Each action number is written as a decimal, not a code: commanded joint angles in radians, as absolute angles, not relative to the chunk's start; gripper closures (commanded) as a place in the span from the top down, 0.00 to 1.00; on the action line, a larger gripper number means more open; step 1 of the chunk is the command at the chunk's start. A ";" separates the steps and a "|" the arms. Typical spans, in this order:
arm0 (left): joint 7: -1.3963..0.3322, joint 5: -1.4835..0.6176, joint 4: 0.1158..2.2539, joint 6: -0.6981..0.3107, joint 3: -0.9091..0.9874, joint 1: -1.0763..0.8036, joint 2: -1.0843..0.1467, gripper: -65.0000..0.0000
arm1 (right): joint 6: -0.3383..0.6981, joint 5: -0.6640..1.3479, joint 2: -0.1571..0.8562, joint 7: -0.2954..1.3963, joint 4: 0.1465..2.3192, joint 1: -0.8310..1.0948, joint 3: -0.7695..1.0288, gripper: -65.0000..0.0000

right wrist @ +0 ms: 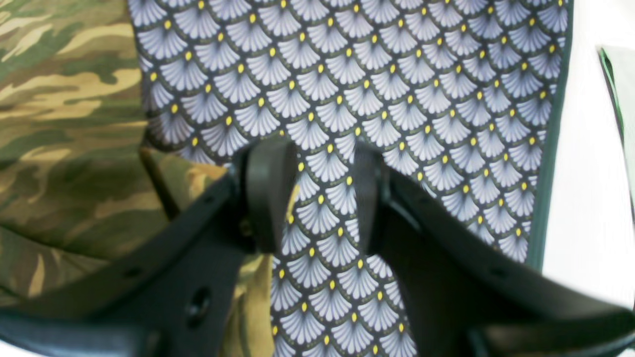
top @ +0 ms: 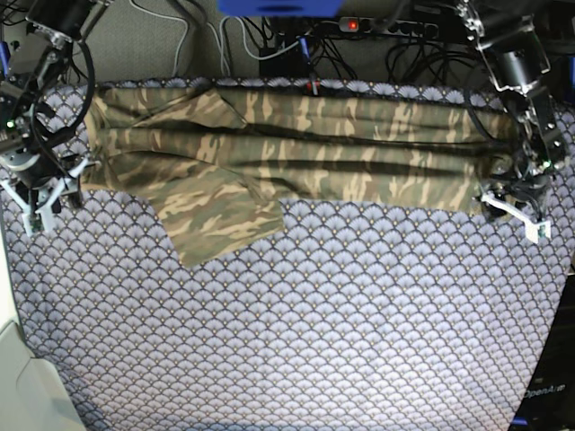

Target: Fold the T-shirt properly

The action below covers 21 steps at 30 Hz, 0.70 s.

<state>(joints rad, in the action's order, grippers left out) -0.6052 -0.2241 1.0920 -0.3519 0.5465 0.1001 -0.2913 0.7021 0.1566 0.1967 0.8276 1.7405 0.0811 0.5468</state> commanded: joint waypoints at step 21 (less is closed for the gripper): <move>-0.892 -0.220 1.340 -0.352 0.547 0.051 -0.302 0.02 | 0.698 0.170 0.206 0.808 1.756 0.071 0.552 0.37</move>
